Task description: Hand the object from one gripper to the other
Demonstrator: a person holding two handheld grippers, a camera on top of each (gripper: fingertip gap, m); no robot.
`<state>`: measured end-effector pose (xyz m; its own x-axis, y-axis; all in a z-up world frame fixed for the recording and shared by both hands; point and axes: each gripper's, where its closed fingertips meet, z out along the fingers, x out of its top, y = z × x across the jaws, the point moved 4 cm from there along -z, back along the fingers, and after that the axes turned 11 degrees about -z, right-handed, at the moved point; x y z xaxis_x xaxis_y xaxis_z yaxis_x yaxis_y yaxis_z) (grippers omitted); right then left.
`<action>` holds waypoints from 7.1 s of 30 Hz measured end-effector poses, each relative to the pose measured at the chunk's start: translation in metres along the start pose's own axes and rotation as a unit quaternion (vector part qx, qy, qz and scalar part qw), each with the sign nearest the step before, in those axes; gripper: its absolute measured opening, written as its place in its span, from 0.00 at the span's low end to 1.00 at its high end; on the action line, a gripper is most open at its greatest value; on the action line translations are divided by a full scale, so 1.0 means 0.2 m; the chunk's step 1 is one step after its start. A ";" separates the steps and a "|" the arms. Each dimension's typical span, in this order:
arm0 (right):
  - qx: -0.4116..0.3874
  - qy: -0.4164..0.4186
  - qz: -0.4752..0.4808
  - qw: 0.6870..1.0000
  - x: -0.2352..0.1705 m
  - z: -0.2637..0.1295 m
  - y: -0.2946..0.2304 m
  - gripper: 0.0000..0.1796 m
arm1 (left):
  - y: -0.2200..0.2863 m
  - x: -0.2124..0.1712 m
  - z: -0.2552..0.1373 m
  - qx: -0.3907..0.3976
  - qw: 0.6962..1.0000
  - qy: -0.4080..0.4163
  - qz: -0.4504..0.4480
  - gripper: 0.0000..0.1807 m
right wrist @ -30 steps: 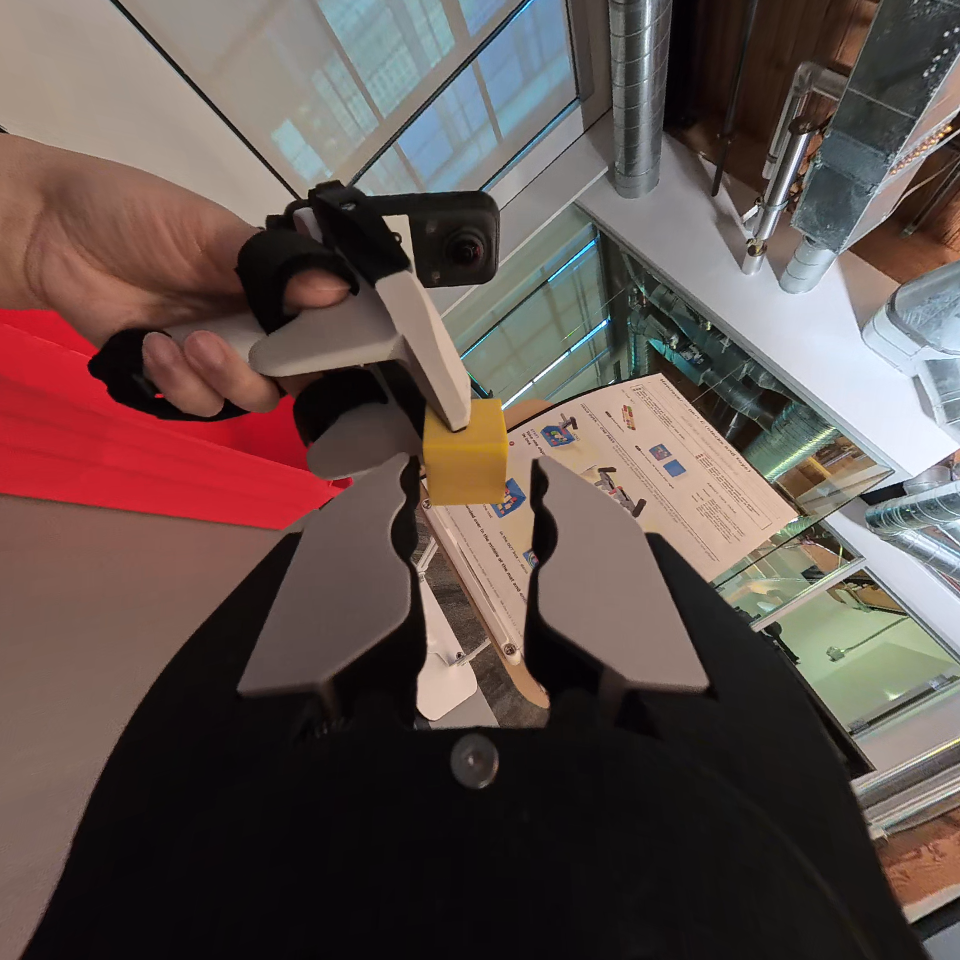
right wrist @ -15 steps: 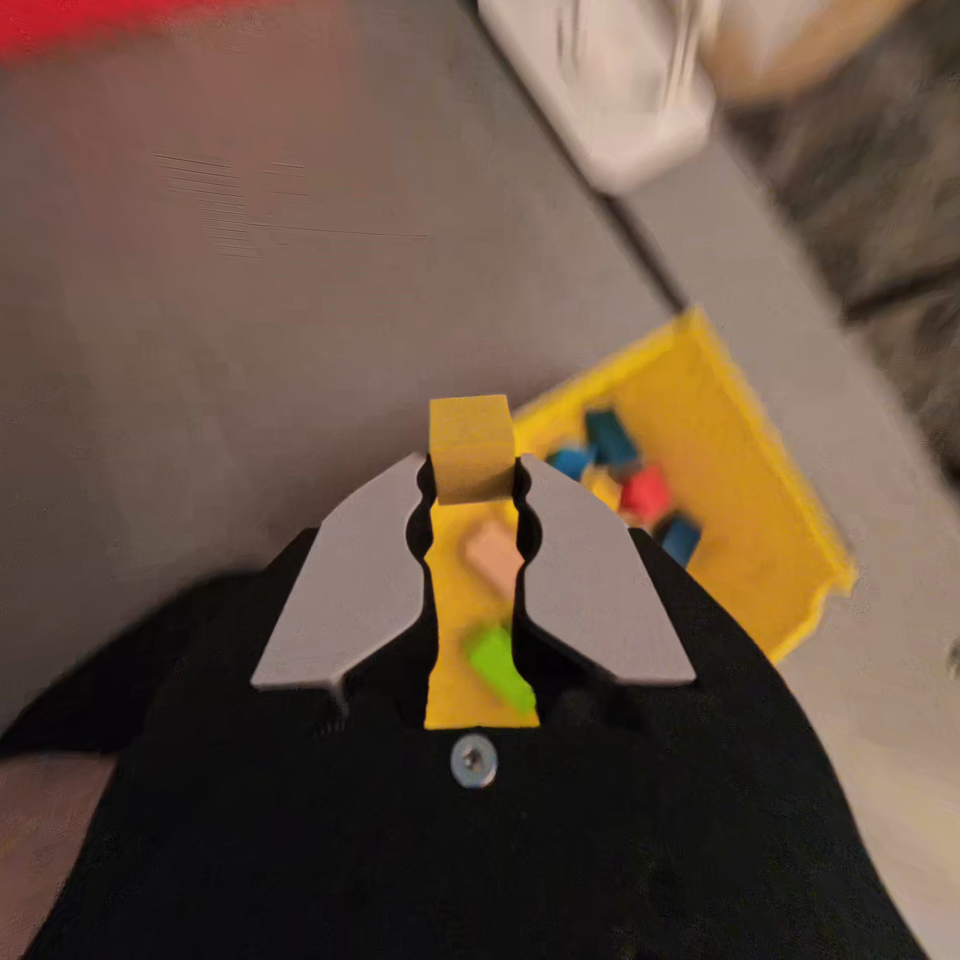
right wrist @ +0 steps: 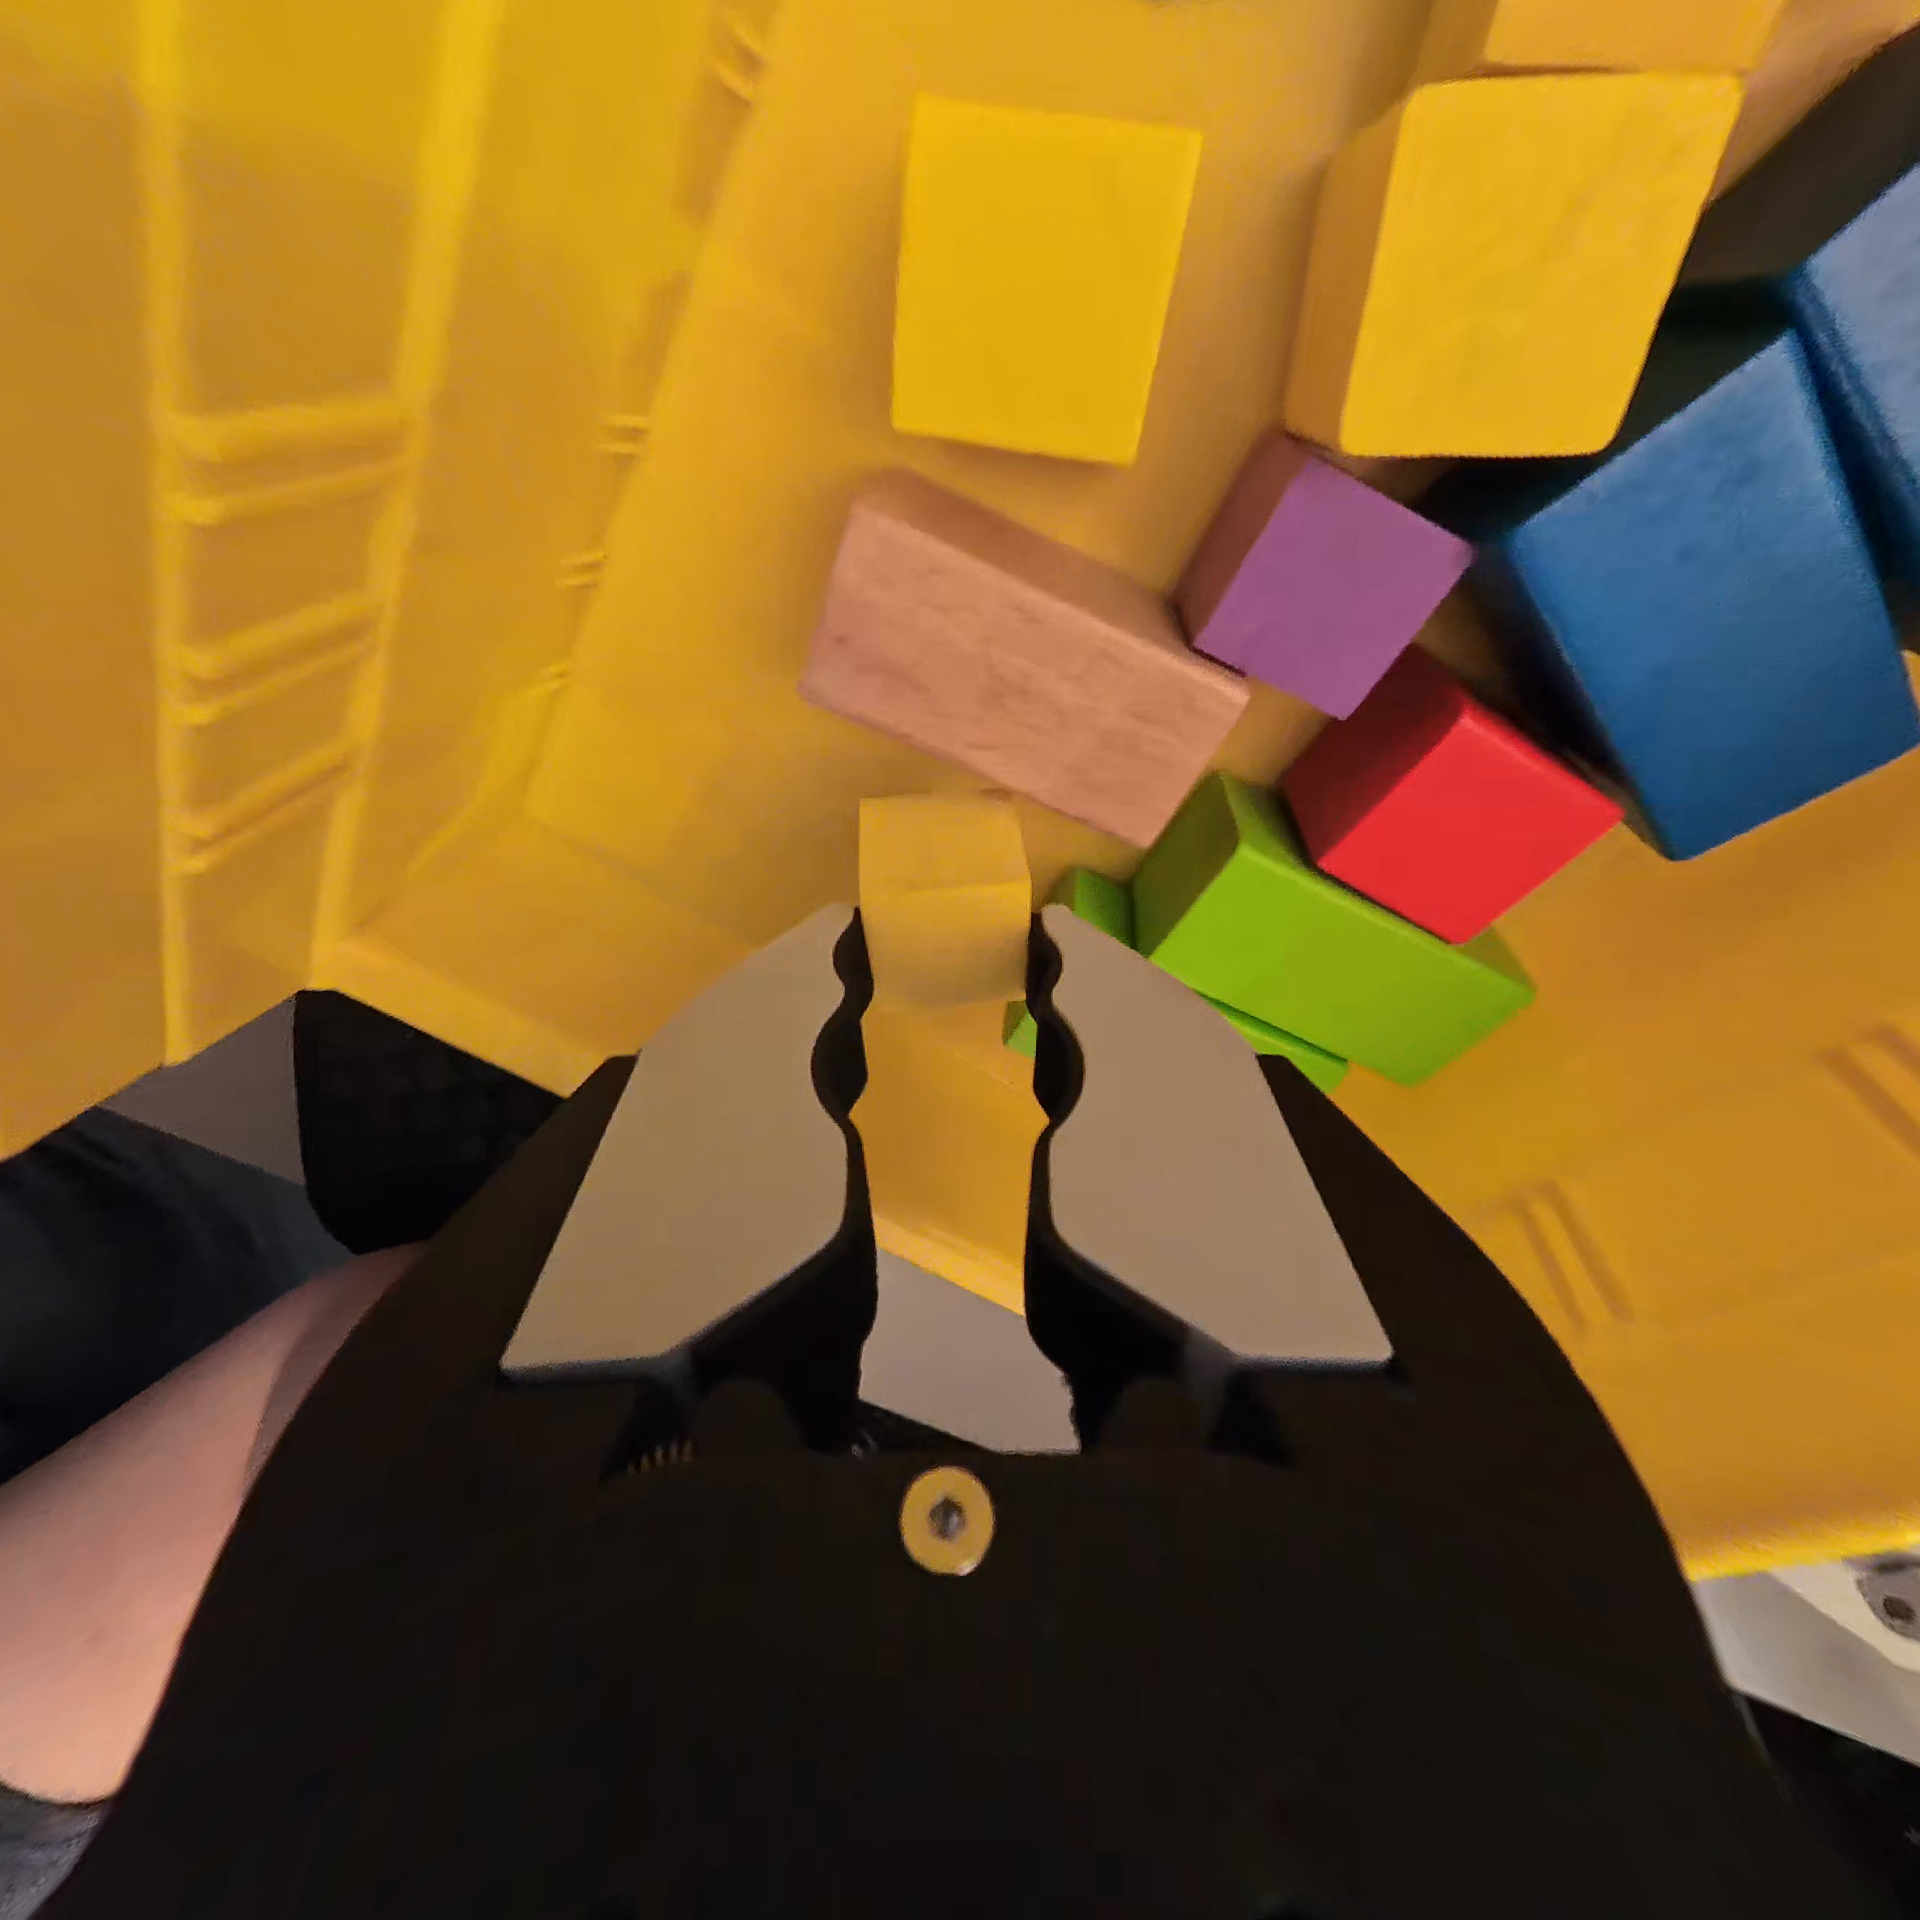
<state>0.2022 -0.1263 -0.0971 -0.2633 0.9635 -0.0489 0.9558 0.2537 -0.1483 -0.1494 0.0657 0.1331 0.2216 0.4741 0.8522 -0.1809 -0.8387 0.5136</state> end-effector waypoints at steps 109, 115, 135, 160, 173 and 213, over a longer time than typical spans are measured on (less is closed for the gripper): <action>-0.086 0.135 0.239 0.958 -0.20 -0.12 0.53 0.04 | -0.99 -0.63 -1.24 0.586 0.723 -0.191 -0.311 0.07; -0.070 0.145 0.252 0.954 -0.20 -0.12 0.53 0.03 | -1.00 -0.75 -1.21 0.567 0.699 -0.257 -0.353 0.03; 0.005 0.118 0.184 0.976 0.33 -0.09 0.11 0.04 | -0.90 -0.72 -0.49 0.552 0.704 -0.363 -0.262 0.06; 0.005 0.063 0.211 0.975 0.51 -0.01 0.12 0.03 | -0.73 -0.58 -0.22 0.494 0.781 -0.353 -0.146 0.15; 0.029 0.057 0.201 0.978 0.51 0.00 0.13 0.03 | -0.52 -0.27 -0.60 0.477 0.851 -0.176 -0.133 0.15; 0.055 0.066 -0.036 0.996 1.47 -0.62 -0.80 0.03 | -0.16 -0.15 -1.21 0.510 0.848 0.046 -0.137 0.14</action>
<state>-0.0120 0.1273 0.0348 -0.3045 0.9477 0.0956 0.9132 0.3190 -0.2538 -0.3816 0.1424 0.1149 0.0373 0.6688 0.7425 0.7988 -0.4664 0.3800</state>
